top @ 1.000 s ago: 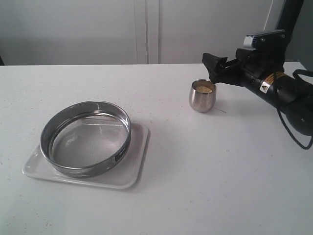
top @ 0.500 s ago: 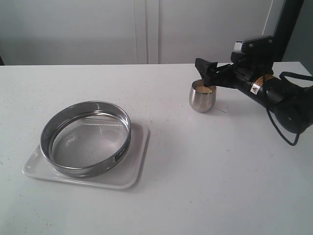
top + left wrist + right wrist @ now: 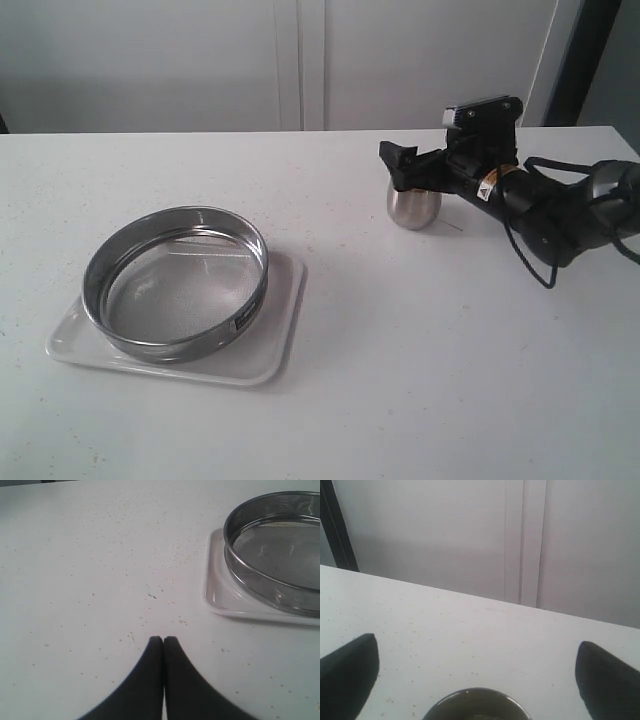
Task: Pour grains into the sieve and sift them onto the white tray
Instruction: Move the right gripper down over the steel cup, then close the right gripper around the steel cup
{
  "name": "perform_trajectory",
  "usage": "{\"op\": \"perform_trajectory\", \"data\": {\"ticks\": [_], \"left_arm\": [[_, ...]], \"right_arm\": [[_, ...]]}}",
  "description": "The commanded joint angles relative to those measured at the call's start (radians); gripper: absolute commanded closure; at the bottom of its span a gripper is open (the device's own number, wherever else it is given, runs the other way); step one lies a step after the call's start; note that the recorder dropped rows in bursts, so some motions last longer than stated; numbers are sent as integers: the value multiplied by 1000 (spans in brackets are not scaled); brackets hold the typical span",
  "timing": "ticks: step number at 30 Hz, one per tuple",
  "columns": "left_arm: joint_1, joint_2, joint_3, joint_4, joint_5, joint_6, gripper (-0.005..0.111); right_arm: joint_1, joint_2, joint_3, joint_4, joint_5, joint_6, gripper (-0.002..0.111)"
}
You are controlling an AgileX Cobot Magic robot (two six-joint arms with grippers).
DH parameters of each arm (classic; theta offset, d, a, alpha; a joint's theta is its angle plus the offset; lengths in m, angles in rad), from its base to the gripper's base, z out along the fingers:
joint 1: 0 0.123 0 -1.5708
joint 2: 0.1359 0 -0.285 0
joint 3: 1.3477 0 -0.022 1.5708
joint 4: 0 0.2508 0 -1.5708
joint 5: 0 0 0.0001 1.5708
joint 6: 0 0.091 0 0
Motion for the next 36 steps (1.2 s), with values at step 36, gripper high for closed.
{"op": "perform_trajectory", "data": {"ticks": [36], "left_arm": [[-6,-4,4,-6,4,0,107]], "right_arm": [[26,177,-77,1,34,-94,22]]}}
